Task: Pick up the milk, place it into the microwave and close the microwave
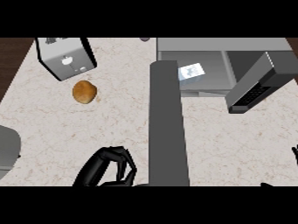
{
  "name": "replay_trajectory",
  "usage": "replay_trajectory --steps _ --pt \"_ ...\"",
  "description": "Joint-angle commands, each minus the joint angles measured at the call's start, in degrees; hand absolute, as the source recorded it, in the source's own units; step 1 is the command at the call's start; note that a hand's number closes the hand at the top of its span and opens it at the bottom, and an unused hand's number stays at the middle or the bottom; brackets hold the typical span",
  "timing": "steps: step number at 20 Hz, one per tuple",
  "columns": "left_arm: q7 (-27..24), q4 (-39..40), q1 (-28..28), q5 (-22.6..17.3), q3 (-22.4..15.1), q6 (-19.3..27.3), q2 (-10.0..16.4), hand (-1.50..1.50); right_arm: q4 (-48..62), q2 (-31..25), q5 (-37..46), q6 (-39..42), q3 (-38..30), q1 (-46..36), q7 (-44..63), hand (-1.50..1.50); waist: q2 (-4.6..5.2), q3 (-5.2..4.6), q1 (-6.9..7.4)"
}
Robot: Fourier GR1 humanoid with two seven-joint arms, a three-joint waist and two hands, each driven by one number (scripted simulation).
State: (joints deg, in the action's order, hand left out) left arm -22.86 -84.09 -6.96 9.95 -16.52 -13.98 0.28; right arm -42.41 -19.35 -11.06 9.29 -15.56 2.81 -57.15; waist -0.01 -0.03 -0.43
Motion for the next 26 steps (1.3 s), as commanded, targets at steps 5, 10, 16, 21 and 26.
replay_trajectory --steps 5,10,16,21,26 --pt "8.7 11.9 10.3 5.4 -10.1 -1.8 -0.3 1.5 -0.8 -4.0 -3.3 8.5 -1.1 0.7 -0.9 -1.5 0.13 0.05 -1.05" --pt "12.7 21.3 16.6 4.2 -16.0 -5.6 -0.3 1.5 -1.5 -3.5 -2.4 8.0 0.4 1.5 -2.5 -1.5 0.25 0.04 -1.51" --pt "10.3 26.2 26.3 -5.8 -28.7 5.9 -0.3 1.5 -2.9 -6.2 -3.1 11.7 1.0 2.4 -3.9 -1.5 0.29 -0.02 -2.05" --pt "2.9 28.6 26.2 -13.0 -36.7 15.1 -0.2 1.5 -8.5 -5.3 -4.1 11.6 3.2 1.4 -1.3 -1.5 0.57 -0.18 -3.54" --pt "4.4 24.8 28.8 -20.0 -42.4 22.6 -0.2 -1.5 -12.4 -6.1 -5.5 11.8 4.6 0.5 1.4 -1.5 0.66 -0.25 -5.39"
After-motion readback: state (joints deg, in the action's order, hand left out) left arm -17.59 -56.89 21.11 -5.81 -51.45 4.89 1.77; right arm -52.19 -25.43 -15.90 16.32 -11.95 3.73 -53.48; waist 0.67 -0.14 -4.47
